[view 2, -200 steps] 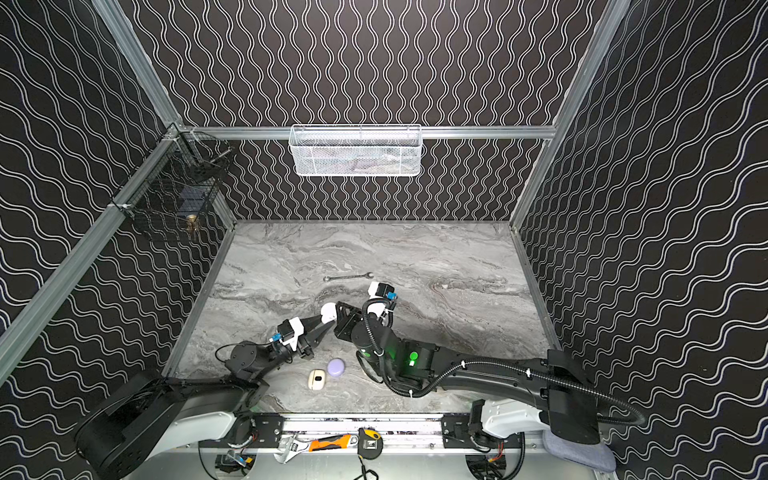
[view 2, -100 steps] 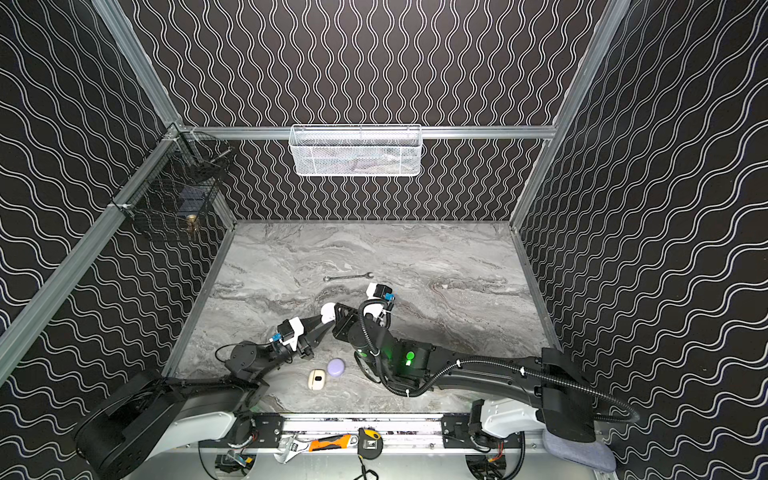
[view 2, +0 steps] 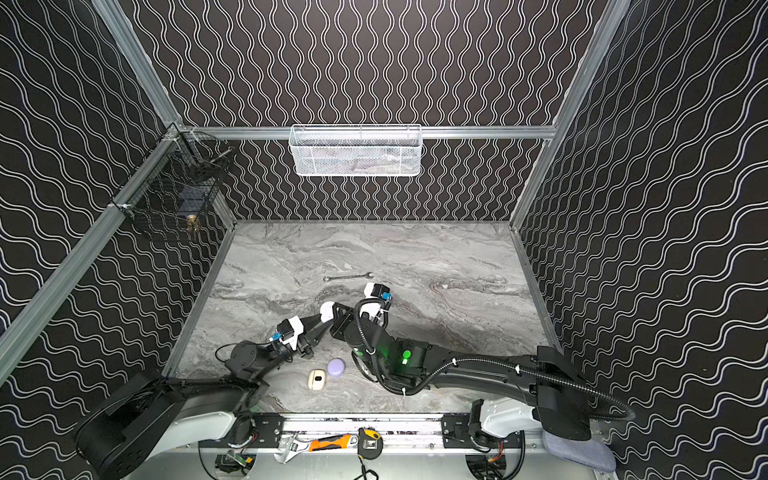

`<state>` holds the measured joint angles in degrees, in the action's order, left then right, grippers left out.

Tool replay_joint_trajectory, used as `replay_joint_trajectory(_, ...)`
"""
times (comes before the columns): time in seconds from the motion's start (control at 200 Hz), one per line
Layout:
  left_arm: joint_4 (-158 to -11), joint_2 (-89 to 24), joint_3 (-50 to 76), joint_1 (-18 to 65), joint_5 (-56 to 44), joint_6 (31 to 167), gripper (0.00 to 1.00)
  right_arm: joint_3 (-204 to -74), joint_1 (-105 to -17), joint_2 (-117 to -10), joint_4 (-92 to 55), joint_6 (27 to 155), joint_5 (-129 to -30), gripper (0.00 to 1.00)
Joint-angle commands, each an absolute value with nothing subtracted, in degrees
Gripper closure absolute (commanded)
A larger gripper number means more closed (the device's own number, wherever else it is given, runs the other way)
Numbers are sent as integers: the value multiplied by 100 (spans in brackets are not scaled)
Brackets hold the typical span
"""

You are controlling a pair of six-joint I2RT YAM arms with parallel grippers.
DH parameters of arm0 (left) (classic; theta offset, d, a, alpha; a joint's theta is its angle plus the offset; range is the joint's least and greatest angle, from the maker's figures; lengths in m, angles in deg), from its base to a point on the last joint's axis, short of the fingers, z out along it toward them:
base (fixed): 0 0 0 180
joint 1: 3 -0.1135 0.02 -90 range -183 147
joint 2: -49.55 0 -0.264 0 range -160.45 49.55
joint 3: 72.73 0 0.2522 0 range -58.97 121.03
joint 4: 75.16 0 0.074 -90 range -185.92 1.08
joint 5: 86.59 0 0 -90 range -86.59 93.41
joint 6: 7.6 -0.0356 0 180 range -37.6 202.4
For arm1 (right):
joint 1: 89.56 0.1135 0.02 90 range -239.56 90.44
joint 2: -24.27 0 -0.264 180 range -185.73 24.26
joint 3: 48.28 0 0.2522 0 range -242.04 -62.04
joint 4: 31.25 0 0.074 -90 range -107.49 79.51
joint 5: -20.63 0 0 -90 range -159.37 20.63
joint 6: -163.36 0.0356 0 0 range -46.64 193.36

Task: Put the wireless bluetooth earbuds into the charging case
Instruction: 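Lower the earbud into the case held by the left gripper and release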

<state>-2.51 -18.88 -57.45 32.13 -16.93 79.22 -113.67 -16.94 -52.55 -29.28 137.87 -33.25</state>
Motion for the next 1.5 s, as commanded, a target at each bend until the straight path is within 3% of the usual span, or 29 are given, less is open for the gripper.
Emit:
replay_joint_trajectory(0.0, -24, -1896, -5730, 3206, -1751, 7889, 100, -11433, -1686, -5294, -2718, 13960, -3386, 89)
replay_joint_trajectory(0.631, -33, -1781, -5815, 3206, -1706, 7642, 100, -11836, -1687, -5609, -1994, 14390, -3438, 84)
replay_joint_trajectory(0.956, -33, -1709, -5844, 3200, -1680, 7678, 100, -11802, -1693, -5516, -1845, 14450, -3209, 58)
replay_joint_trajectory(1.246, -26, -1731, -5840, 3202, -1659, 7704, 100, -11362, -1688, -4963, -1881, 14363, -2965, 55)
replay_joint_trajectory(1.351, -24, -1769, -5841, 3204, -1586, 7742, 100, -11325, -1688, -4718, -1939, 13797, -2917, 54)
replay_joint_trajectory(1.496, -33, -1926, -5802, 3206, -1537, 7824, 100, -11547, -1856, -4438, -850, 13215, -2630, 47)
